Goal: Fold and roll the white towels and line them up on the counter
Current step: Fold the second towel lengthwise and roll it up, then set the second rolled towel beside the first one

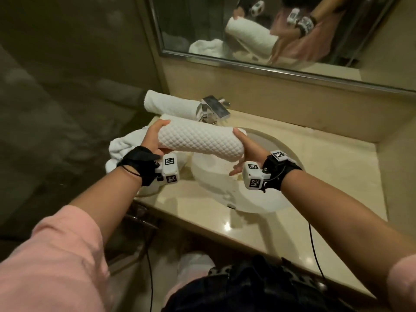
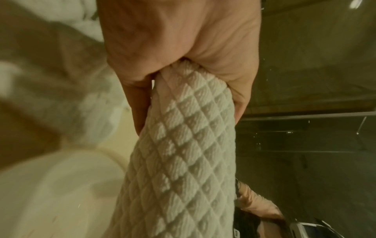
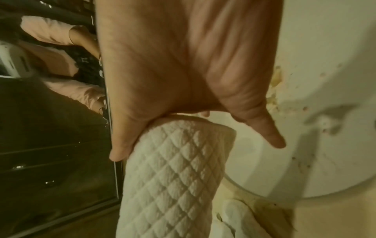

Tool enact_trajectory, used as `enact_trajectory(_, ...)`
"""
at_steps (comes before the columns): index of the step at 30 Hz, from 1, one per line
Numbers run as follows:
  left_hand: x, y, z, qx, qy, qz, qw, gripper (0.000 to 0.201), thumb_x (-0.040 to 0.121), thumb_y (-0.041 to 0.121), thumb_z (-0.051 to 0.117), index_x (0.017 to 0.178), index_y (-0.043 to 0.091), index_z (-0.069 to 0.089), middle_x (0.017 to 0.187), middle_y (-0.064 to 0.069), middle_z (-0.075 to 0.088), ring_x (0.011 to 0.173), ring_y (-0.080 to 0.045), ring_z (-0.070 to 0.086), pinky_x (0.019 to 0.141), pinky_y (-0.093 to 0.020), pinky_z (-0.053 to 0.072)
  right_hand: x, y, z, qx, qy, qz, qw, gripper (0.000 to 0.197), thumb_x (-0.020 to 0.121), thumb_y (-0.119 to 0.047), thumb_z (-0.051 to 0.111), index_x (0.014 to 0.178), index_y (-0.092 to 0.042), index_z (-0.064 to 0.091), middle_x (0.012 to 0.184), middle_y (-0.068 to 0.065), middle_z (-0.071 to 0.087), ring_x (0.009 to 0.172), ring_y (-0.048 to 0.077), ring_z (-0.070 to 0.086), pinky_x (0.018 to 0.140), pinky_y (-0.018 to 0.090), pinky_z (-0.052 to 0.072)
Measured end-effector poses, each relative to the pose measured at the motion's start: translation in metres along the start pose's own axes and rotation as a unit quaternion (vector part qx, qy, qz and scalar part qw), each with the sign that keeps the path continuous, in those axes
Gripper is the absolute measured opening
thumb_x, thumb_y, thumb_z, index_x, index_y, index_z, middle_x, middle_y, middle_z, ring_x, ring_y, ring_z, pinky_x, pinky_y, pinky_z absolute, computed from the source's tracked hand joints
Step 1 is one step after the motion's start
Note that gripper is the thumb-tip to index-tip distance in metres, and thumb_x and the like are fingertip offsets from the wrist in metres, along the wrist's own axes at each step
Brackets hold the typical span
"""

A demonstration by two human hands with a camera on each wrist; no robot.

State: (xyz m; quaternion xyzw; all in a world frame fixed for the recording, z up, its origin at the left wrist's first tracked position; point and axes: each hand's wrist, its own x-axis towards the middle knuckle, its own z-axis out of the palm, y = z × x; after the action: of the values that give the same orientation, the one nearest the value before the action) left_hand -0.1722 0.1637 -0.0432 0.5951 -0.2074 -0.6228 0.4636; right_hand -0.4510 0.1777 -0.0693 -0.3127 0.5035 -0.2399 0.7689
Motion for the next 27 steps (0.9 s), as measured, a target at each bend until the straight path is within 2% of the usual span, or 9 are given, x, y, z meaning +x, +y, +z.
enact_trajectory(3,0.024,0.026,-0.027,-0.004,-0.001,-0.003,1.0,0.041,0.075,0.037,0.068,0.11,0.016,0.06,0.121,-0.012,0.063,0.108,-0.032,0.062,0.096,-0.048,0.048,0.032,-0.009,0.023,0.041,-0.019,0.01,0.999,0.071,0.078,-0.067,0.062,0.136,-0.029,0.047,0.139,0.009,0.047,0.117,0.039,0.056,0.083,0.071,0.046)
enact_trajectory(6,0.055,0.056,-0.05,0.0,-0.023,-0.005,1.0,0.031,0.08,0.035,0.063,0.104,0.015,0.061,0.113,-0.012,0.063,0.108,-0.031,0.06,0.099,-0.046,0.044,0.064,-0.024,0.052,0.172,-0.084,0.002,0.982,0.058,0.084,-0.054,0.063,0.131,-0.023,0.053,0.134,0.012,0.054,0.122,0.033,0.054,0.092,0.07,0.04)
enact_trajectory(8,0.074,0.078,-0.061,-0.006,-0.049,-0.004,0.999,0.028,0.082,0.033,0.06,0.102,0.014,0.062,0.111,-0.013,0.064,0.105,-0.032,0.06,0.101,-0.047,0.042,0.082,-0.038,0.073,0.211,-0.076,-0.028,0.974,0.058,0.086,-0.047,0.064,0.134,-0.017,0.05,0.131,0.018,0.057,0.117,0.033,0.058,0.093,0.061,0.047)
enact_trajectory(11,0.103,0.104,-0.077,-0.021,-0.071,-0.017,0.997,0.038,0.079,0.033,0.063,0.111,0.011,0.062,0.115,-0.016,0.065,0.111,-0.035,0.06,0.104,-0.05,0.039,0.113,-0.056,0.094,0.204,-0.025,-0.062,0.977,0.052,0.086,-0.038,0.066,0.129,-0.011,0.053,0.12,0.018,0.061,0.1,0.029,0.064,0.079,0.041,0.058)
enact_trajectory(14,0.135,0.115,-0.086,-0.021,-0.077,-0.036,0.996,0.049,0.074,0.033,0.067,0.118,0.011,0.06,0.128,-0.017,0.06,0.117,-0.036,0.057,0.104,-0.053,0.037,0.143,-0.067,0.106,0.203,0.009,-0.055,0.978,0.038,0.087,-0.029,0.062,0.121,-0.012,0.057,0.116,0.015,0.061,0.093,0.026,0.064,0.082,0.036,0.054)
enact_trajectory(19,0.169,0.105,-0.087,-0.019,-0.09,-0.051,0.994,0.029,0.088,0.031,0.052,0.106,0.012,0.064,0.094,-0.01,0.072,0.078,-0.027,0.07,0.073,-0.031,0.053,0.184,-0.066,0.114,0.248,0.071,-0.049,0.965,0.048,0.088,-0.013,0.06,0.134,-0.001,0.048,0.127,0.018,0.058,0.102,0.03,0.063,0.079,0.036,0.058)
enact_trajectory(22,0.195,0.09,-0.092,-0.015,-0.074,-0.072,0.995,0.039,0.084,0.035,0.057,0.117,0.014,0.064,0.104,-0.01,0.072,0.081,-0.026,0.071,0.072,-0.032,0.054,0.204,-0.061,0.114,0.244,0.116,-0.033,0.962,0.058,0.08,-0.008,0.068,0.135,-0.001,0.049,0.129,0.018,0.059,0.105,0.033,0.063,0.081,0.039,0.057)
enact_trajectory(24,0.201,0.083,-0.091,-0.025,-0.062,-0.083,0.994,0.034,0.088,0.035,0.056,0.115,0.015,0.064,0.096,-0.006,0.074,0.079,-0.025,0.071,0.07,-0.03,0.054,0.211,-0.059,0.115,0.23,0.138,-0.004,0.963,0.07,0.069,-0.009,0.077,0.134,-0.001,0.051,0.128,0.019,0.06,0.106,0.034,0.063,0.086,0.04,0.055)
enact_trajectory(27,0.21,0.081,-0.091,0.036,-0.011,-0.077,0.996,0.021,0.097,0.032,0.047,0.105,0.017,0.058,0.073,0.006,0.074,0.057,-0.014,0.066,0.05,-0.016,0.048,0.222,-0.058,0.116,0.171,0.15,0.031,0.973,0.052,0.076,-0.013,0.073,0.125,-0.001,0.057,0.115,0.017,0.065,0.094,0.03,0.065,0.085,0.037,0.054)
